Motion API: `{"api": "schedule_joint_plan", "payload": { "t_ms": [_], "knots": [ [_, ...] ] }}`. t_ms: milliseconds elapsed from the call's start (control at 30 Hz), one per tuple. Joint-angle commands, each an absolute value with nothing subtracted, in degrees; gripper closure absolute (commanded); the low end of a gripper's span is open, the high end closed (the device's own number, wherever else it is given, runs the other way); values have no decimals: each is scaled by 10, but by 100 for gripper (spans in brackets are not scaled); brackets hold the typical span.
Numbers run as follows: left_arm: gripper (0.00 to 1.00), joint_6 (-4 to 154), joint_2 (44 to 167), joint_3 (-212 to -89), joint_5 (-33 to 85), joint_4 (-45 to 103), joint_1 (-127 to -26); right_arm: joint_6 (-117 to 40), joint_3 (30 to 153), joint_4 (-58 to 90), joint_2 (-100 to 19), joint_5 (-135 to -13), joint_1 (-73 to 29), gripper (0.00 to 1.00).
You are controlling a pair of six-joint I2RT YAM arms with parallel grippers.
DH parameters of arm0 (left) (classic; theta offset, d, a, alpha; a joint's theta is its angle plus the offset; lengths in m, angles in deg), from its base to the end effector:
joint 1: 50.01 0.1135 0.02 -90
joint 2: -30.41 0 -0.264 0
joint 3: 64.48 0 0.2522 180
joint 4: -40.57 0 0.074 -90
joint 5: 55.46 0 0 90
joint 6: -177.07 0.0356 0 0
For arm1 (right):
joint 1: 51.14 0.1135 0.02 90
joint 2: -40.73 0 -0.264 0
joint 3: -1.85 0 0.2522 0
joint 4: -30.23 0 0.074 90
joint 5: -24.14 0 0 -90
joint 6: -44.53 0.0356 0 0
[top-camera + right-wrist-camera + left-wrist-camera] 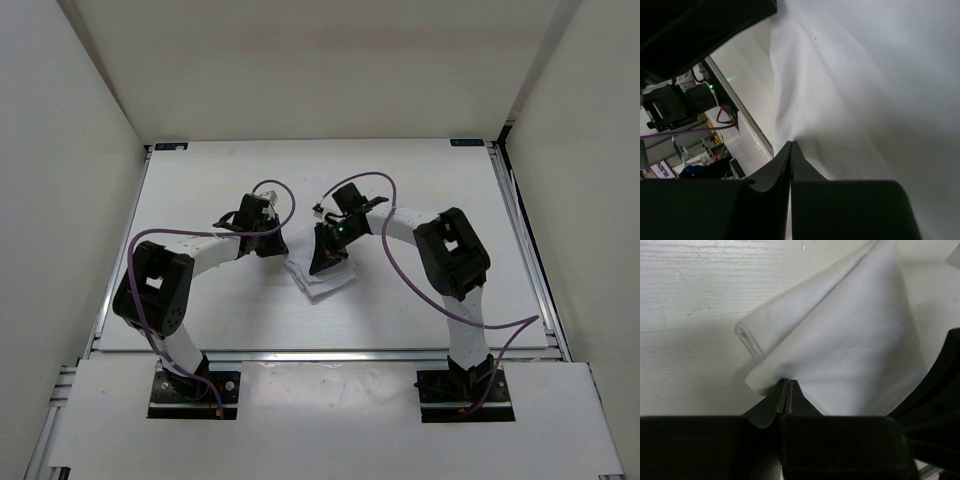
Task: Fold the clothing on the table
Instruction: Fold the skirt
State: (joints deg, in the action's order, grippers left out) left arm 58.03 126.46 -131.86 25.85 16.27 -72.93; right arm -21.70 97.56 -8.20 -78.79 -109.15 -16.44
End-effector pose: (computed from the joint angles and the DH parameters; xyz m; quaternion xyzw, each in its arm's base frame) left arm 0.3063 -0.1354 0.1679 -0.0264 0.9455 -0.2033 0.2532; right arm 0.3374 0.2634 0.1530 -0.1740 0.8898 0.4214 0.0197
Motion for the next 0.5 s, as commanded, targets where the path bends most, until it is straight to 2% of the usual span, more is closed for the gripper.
{"api": "schedule_joint_plan", "payload": {
  "t_ms": [0,467],
  "knots": [
    [100,594,1276,-1333,273,170,-722,-204,966,-60,-805,-1114,-153,100],
    [100,612,1336,-1348,293,167,-722,-189,885,-36,-792,-1109,-97,100]
  ]
}}
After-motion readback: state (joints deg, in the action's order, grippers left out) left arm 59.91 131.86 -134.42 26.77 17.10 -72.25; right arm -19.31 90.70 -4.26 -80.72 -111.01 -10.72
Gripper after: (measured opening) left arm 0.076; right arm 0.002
